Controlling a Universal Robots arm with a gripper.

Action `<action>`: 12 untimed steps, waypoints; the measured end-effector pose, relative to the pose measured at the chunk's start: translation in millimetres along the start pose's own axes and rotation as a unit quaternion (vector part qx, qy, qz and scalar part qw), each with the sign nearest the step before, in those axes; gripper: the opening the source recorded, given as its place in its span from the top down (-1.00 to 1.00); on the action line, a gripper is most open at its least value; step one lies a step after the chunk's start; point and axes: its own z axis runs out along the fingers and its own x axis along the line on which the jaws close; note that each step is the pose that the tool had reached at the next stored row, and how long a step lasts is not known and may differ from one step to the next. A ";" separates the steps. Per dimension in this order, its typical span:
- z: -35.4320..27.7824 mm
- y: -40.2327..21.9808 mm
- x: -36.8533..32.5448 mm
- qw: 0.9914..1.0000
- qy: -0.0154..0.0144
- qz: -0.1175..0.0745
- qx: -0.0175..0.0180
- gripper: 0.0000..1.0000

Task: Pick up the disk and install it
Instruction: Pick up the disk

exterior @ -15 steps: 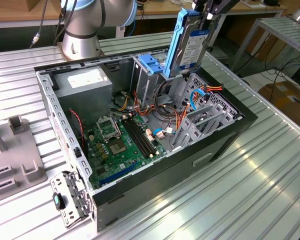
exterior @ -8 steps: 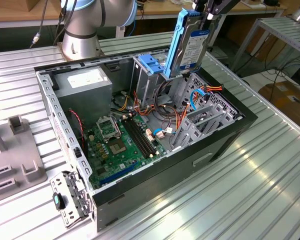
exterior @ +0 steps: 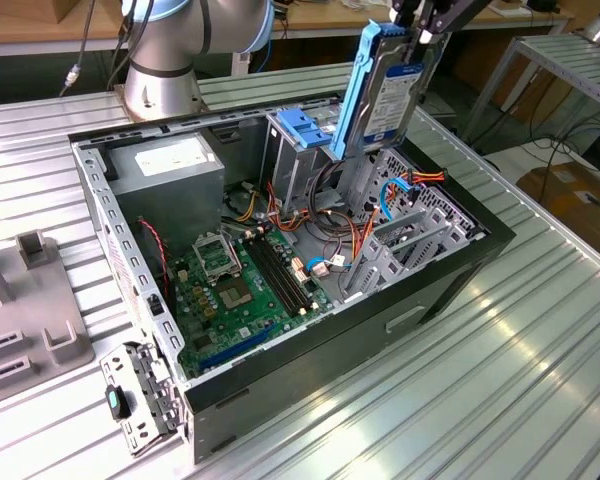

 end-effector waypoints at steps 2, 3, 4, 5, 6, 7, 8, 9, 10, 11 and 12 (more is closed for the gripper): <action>0.1 0.0 3.5 1.000 0.000 0.000 0.000 0.30; 0.1 0.0 5.1 1.000 0.000 0.000 0.000 0.30; 0.1 0.0 6.7 1.000 0.000 0.000 0.000 0.30; 0.2 -0.1 9.1 1.000 0.000 0.000 0.000 0.30; 0.1 -0.1 11.3 1.000 0.000 0.000 0.000 0.30; 0.1 -0.1 12.8 1.000 0.000 0.000 0.000 0.30; 0.2 -0.1 15.3 1.000 0.000 0.000 0.000 0.30; 0.3 -0.1 16.9 1.000 0.000 0.000 0.000 0.30; 0.3 -0.1 19.2 1.000 0.000 0.000 0.000 0.30; 0.3 -0.1 20.9 1.000 0.000 0.000 0.000 0.30; 0.3 -0.2 23.2 1.000 0.000 0.000 0.000 0.30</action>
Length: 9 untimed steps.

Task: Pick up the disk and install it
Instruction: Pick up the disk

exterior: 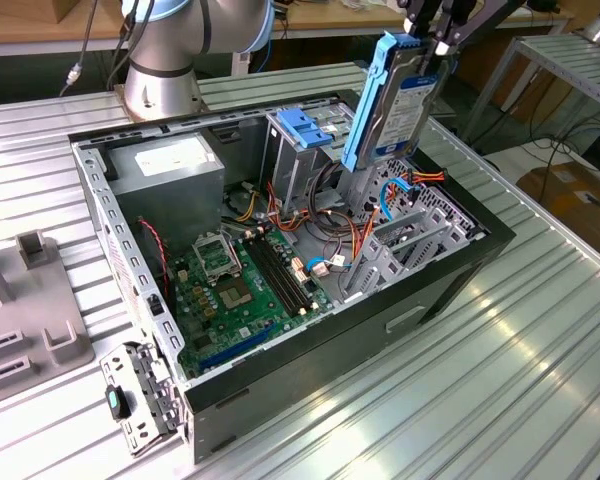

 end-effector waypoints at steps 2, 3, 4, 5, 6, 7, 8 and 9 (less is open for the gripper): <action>0.0 0.0 4.3 1.000 0.000 0.000 0.000 0.30; 0.1 0.0 6.8 1.000 0.000 0.000 0.000 0.30; 0.1 0.0 8.9 1.000 0.000 0.000 0.000 0.30; 0.1 -0.1 12.3 1.000 0.000 0.000 0.000 0.30; 0.1 -0.1 15.0 1.000 0.000 0.000 0.000 0.30; 0.1 -0.1 17.1 1.000 0.000 0.000 0.000 0.30; 0.2 -0.1 19.3 1.000 0.000 0.000 0.000 0.30; 0.3 -0.1 21.5 1.000 0.000 0.000 0.000 0.30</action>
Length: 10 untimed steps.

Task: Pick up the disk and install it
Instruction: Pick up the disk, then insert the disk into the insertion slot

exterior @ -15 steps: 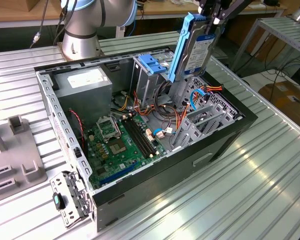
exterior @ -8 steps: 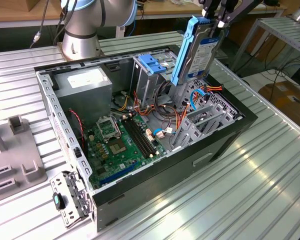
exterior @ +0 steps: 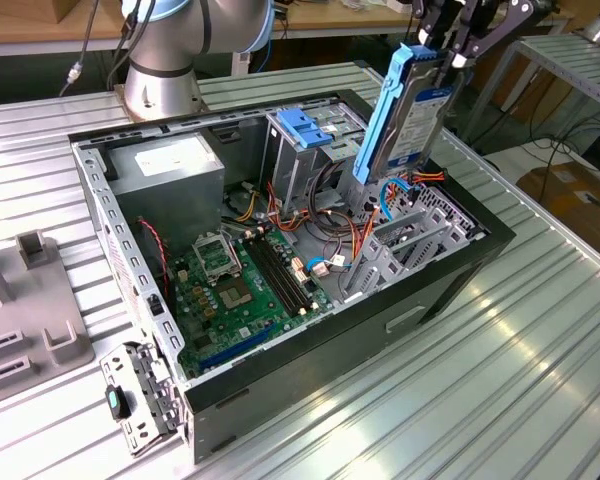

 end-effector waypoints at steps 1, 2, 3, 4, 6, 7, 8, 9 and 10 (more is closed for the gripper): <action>0.0 0.0 3.6 1.000 0.000 0.000 0.000 0.30; 0.0 0.0 5.6 1.000 0.000 0.000 0.000 0.30; 0.0 0.0 7.8 1.000 0.000 0.000 0.000 0.30; 0.1 -0.1 10.0 1.000 0.000 0.000 0.000 0.30; 0.2 -0.1 14.0 1.000 0.000 0.000 0.000 0.30; 0.2 -0.1 16.1 1.000 0.000 0.000 0.000 0.30; 0.2 -0.1 19.5 1.000 0.000 0.000 0.000 0.30; 0.2 -0.1 21.7 1.000 0.000 0.000 0.000 0.30; 0.3 -0.2 23.8 1.000 0.000 0.000 0.000 0.30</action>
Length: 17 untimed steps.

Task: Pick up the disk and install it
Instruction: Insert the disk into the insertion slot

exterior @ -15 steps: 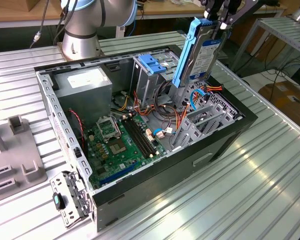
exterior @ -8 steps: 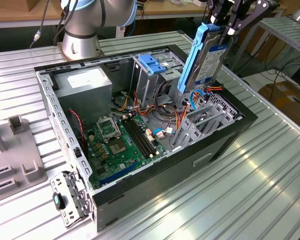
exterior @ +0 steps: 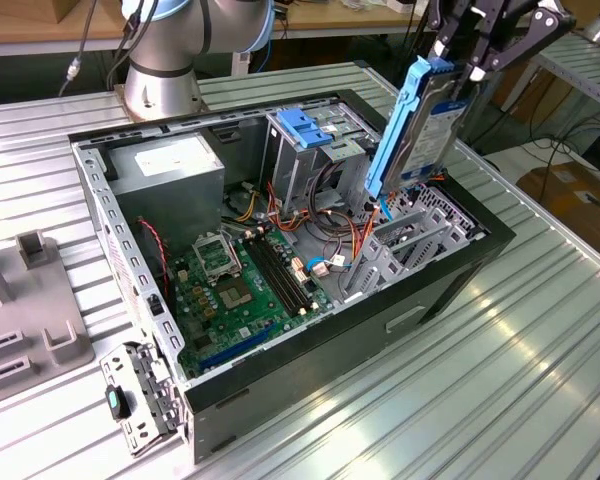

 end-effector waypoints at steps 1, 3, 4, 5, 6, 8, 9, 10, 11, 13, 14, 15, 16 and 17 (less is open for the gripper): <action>0.1 0.0 2.7 1.000 0.000 0.000 0.000 0.30; 0.1 0.0 8.2 1.000 0.000 0.000 0.000 0.30; 0.1 0.0 10.1 1.000 0.000 0.000 0.000 0.30; 0.1 0.0 10.8 1.000 0.000 0.000 0.000 0.30; 0.1 -0.1 12.1 1.000 0.000 0.000 0.000 0.30; 0.2 -0.1 18.0 1.000 0.000 0.000 0.000 0.30; 0.3 -0.1 20.0 1.000 0.000 0.000 0.000 0.30; 0.3 -0.1 21.3 1.000 0.000 0.000 0.000 0.30; 0.3 -0.1 22.6 1.000 0.000 0.000 0.000 0.30; 0.5 -0.1 24.1 1.000 0.000 0.000 0.000 0.30; 0.8 -0.1 24.1 1.000 0.000 0.000 0.000 0.30; 1.2 -0.1 24.2 1.000 0.000 0.000 0.000 0.30; 1.8 -0.1 24.5 1.000 0.000 0.000 0.000 0.30; 2.4 -0.1 24.8 1.000 0.000 0.000 0.000 0.30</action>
